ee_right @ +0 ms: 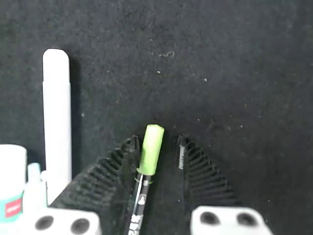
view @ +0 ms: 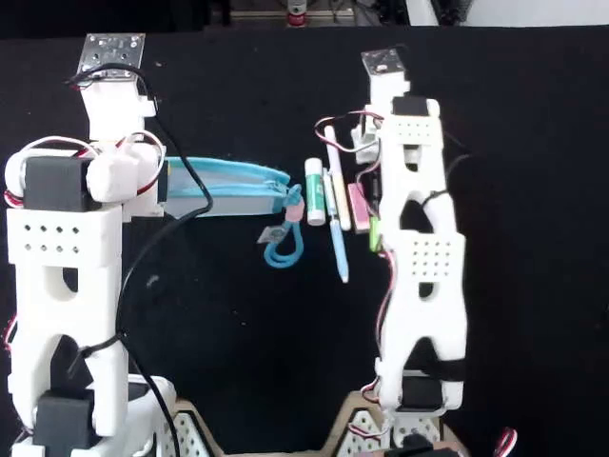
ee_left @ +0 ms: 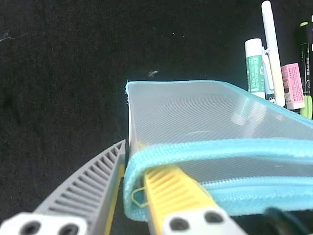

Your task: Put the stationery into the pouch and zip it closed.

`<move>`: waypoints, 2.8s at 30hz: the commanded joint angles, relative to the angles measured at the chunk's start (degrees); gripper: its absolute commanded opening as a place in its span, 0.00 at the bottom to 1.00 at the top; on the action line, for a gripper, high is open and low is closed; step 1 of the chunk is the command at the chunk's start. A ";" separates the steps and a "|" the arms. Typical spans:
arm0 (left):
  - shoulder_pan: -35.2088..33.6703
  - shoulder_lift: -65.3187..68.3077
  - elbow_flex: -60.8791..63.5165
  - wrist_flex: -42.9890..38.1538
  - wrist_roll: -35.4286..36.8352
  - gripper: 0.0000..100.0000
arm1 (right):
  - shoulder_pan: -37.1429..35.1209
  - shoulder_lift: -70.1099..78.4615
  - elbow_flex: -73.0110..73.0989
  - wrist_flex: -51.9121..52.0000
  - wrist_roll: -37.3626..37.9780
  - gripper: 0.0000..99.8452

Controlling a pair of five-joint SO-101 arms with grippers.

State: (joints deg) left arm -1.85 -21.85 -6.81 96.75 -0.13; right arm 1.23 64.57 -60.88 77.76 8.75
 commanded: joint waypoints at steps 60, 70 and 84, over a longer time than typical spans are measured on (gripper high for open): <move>1.19 0.35 2.15 0.26 0.09 0.03 | 3.08 -50.24 78.46 -4.84 11.43 0.13; 1.27 0.35 2.15 0.26 0.09 0.03 | 4.57 -62.11 83.65 -4.40 18.90 0.01; 1.27 0.44 2.15 0.26 0.09 0.03 | -9.76 -115.91 71.34 11.34 6.42 0.01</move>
State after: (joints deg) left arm -1.67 -21.85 -5.93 96.84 -0.13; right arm -2.20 -42.42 17.54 88.66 20.35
